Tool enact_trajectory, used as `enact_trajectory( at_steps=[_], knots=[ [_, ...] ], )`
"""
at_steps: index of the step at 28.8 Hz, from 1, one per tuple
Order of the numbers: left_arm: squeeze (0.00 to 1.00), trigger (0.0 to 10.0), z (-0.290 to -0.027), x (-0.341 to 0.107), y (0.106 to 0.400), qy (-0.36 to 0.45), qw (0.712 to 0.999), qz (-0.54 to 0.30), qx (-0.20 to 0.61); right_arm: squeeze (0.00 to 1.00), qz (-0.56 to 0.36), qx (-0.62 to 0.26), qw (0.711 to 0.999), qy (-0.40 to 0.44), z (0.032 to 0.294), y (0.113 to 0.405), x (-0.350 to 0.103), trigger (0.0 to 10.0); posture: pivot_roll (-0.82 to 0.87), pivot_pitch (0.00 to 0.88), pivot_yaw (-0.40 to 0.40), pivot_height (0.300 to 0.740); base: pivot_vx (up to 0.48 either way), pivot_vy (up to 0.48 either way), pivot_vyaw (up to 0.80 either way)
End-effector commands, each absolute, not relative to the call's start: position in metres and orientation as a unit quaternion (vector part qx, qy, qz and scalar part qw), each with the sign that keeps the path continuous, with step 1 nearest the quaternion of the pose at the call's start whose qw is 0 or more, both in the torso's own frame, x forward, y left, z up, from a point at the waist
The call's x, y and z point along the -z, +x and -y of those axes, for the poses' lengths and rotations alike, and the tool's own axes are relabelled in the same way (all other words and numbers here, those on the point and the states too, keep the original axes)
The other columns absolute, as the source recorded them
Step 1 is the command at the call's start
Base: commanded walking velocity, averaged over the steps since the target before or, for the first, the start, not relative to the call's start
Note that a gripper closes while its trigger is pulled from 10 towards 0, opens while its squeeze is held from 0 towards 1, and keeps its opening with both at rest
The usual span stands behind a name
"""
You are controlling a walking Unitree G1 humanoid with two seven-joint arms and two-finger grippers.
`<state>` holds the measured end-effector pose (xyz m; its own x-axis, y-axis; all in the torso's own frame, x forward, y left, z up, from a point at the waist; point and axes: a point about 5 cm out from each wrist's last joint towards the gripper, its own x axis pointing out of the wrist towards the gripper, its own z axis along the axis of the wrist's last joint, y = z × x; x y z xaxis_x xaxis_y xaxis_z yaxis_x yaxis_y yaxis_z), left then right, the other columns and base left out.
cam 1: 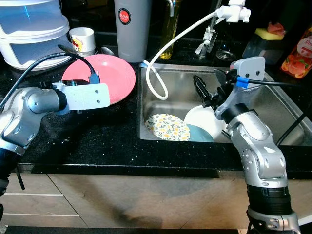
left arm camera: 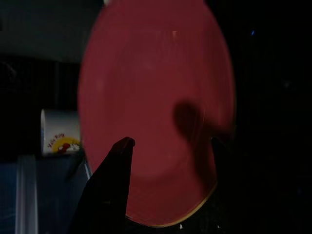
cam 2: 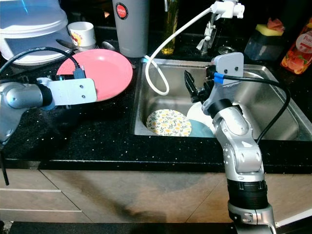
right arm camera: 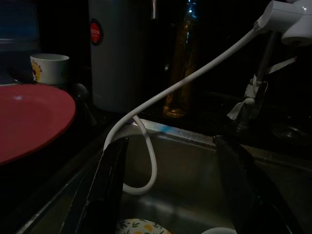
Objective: Kitchen organization
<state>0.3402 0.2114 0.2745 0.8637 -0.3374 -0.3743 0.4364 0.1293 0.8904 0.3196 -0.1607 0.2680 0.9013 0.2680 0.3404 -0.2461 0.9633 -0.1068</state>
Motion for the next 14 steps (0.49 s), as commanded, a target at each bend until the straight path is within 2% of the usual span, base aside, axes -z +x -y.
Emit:
enact_trajectory(
  at_steps=[1, 8, 14],
  knots=[
    [0.0, 10.0, -0.202, -0.276, 0.338, 0.609, 0.743, -0.024, 0.277, 0.0, 0.179, -0.128, 0.975, -0.033, 0.164, 0.32, -0.269, 10.0, 0.05, 0.086, -0.072, 0.74, 0.0, 0.0, 0.0],
    [0.0, 10.0, -0.191, -0.284, 0.332, 0.595, 0.743, 0.009, 0.307, 0.0, 0.18, -0.128, 0.975, -0.032, 0.164, 0.32, -0.269, 10.0, 0.05, 0.083, -0.074, 0.74, 0.0, 0.0, 0.0],
    [0.0, 10.0, -0.203, -0.274, 0.341, 0.615, 0.736, -0.02, 0.283, 0.0, 0.182, -0.128, 0.974, -0.03, 0.164, 0.321, -0.27, 10.0, 0.06, 0.079, -0.071, 0.74, 0.0, 0.0, 0.0]
  ],
)
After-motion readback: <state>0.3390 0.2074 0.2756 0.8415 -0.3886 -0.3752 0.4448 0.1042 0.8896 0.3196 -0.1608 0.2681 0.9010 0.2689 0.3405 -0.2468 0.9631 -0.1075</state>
